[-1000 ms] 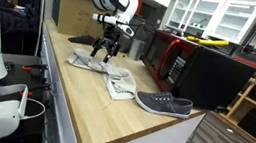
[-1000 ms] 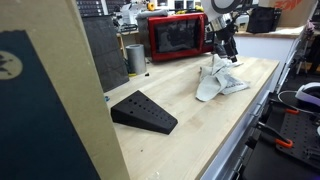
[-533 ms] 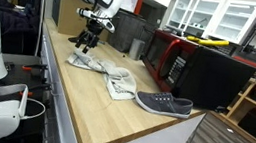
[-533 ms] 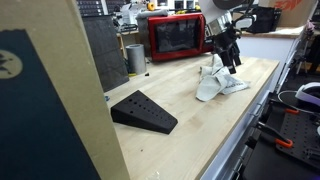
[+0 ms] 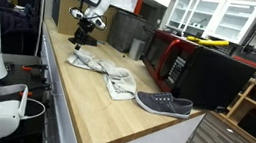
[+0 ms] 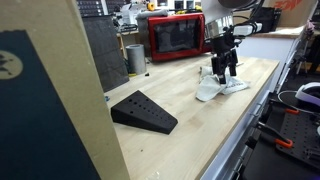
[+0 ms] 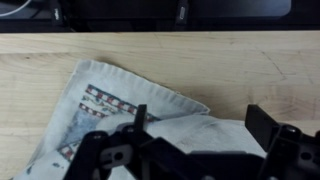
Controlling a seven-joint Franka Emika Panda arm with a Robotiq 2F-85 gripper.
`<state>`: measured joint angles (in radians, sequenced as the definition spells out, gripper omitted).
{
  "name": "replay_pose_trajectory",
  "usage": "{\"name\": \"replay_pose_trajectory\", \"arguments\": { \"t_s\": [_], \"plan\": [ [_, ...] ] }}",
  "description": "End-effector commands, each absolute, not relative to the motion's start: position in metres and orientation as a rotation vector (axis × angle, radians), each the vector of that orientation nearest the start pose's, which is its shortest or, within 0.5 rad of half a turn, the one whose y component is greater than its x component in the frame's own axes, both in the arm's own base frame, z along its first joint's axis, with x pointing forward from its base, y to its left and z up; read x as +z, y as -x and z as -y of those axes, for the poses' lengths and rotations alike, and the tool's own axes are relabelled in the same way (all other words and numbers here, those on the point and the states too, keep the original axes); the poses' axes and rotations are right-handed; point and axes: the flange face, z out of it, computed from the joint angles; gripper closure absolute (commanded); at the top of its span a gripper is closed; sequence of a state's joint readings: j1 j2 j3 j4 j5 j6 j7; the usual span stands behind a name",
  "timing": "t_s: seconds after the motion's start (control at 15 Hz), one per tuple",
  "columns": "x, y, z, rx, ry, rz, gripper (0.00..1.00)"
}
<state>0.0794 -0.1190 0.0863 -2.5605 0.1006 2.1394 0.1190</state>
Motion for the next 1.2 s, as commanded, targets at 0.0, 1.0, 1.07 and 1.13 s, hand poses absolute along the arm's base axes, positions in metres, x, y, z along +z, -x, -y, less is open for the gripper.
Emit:
{"name": "replay_pose_trajectory", "arguments": {
  "t_s": [0.0, 1.0, 1.07, 1.13],
  "plan": [
    [0.286, -0.400, -0.079, 0.355, 3.081, -0.135, 0.00],
    [0.258, -0.412, -0.076, 0.299, 3.147, -0.420, 0.88],
    [0.258, -0.413, -0.076, 0.300, 3.146, -0.432, 0.95],
    [0.260, -0.414, -0.076, 0.300, 3.143, -0.445, 0.99]
  ]
}}
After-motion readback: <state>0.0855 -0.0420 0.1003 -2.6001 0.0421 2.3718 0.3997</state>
